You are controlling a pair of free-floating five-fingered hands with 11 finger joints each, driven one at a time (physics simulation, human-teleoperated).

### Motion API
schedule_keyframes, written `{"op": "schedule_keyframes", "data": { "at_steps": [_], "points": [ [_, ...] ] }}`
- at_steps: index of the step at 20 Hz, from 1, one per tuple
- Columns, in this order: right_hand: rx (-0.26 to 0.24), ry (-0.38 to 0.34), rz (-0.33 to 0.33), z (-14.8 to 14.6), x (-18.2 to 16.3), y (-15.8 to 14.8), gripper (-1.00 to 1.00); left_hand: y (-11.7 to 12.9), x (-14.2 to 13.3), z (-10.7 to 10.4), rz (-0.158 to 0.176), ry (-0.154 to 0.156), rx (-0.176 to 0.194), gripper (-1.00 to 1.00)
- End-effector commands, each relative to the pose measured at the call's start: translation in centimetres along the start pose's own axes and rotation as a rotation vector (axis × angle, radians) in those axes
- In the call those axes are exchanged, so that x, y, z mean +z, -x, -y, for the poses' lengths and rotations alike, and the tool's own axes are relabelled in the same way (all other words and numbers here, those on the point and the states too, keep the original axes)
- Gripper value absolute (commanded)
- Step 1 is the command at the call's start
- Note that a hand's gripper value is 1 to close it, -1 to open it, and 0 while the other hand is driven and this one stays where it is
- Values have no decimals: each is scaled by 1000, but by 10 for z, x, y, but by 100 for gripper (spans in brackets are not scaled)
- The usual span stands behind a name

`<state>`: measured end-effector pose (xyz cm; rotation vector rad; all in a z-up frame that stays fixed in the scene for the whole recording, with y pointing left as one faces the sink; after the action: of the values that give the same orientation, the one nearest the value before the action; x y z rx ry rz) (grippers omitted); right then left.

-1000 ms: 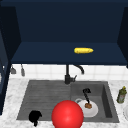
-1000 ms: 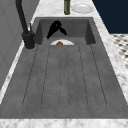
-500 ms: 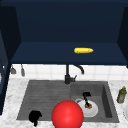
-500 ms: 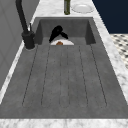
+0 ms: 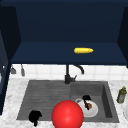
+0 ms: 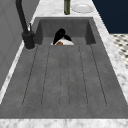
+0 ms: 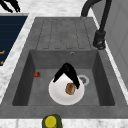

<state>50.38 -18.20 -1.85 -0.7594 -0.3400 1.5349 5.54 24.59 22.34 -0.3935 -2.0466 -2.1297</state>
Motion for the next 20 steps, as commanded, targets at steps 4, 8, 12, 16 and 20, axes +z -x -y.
{"op": "schedule_keyframes", "data": {
  "at_steps": [4,8,12,16,20],
  "points": [
    [-92,-21,50,-27,-17,5,-100,0,0,0,0,0,0,0],
    [-131,44,67,-41,-30,9,-100,0,0,0,0,0,0,0],
    [-79,79,57,-38,-39,7,-100,0,0,0,0,0,0,0],
    [-65,119,44,-43,-37,7,-100,0,0,0,0,0,0,0],
    [-121,203,19,-70,-35,3,-100,0,0,0,0,0,0,0]
  ]
}}
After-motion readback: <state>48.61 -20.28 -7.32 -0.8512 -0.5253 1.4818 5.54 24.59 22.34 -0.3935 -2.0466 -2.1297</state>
